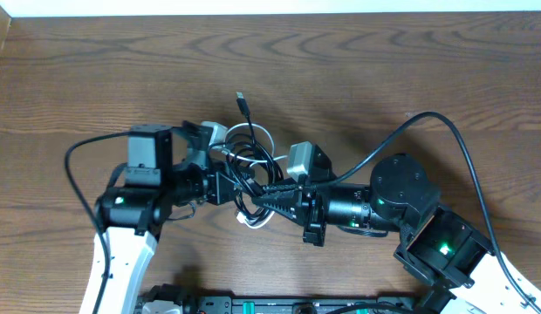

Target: Untangle cables

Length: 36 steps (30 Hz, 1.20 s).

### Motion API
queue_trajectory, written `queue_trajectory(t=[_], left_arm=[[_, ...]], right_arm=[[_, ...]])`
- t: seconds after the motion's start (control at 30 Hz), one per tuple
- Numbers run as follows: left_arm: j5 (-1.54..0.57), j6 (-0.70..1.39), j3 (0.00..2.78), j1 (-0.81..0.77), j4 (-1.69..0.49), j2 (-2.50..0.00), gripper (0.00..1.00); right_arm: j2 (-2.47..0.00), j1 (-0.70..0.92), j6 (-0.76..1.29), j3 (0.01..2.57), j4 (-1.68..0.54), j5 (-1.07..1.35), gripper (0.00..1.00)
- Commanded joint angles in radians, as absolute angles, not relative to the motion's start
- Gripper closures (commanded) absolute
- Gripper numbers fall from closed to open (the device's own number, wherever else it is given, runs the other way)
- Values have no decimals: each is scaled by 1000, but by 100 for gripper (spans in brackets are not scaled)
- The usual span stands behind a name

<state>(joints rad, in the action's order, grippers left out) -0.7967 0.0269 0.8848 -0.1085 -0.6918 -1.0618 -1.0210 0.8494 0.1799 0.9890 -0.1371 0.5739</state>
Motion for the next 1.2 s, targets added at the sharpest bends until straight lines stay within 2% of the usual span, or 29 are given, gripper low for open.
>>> queue_trajectory(t=[0.0,0.2,0.4,0.63,0.8,0.93,1.0,1.17], left_arm=[[-721,21,883,-147,-693,-1100,72],[-555,56,883,-153,-710,-1124,78],[-502,65,883,-153,-720,-1124,79],[-495,65,883,-153,-725,-1124,79],[-477,65,883,-153,-752,-1124,79],[-487,65,883,-153,-761,-1122,79],[-515,65,883,-153,-760,-1122,79],[-639,64,883,-153,-746,-1122,78]], right_arm=[[-974,854,187,1015,-156,448,99],[-857,841,186,1015,-227,175,99],[-696,837,187,1015,-341,-279,99],[-574,836,218,1015,-470,-580,99],[-535,836,333,1015,-612,-910,98],[-535,837,440,1015,-717,-966,99],[-537,837,459,1013,-733,-905,92],[-561,837,446,1013,-733,-676,58]])
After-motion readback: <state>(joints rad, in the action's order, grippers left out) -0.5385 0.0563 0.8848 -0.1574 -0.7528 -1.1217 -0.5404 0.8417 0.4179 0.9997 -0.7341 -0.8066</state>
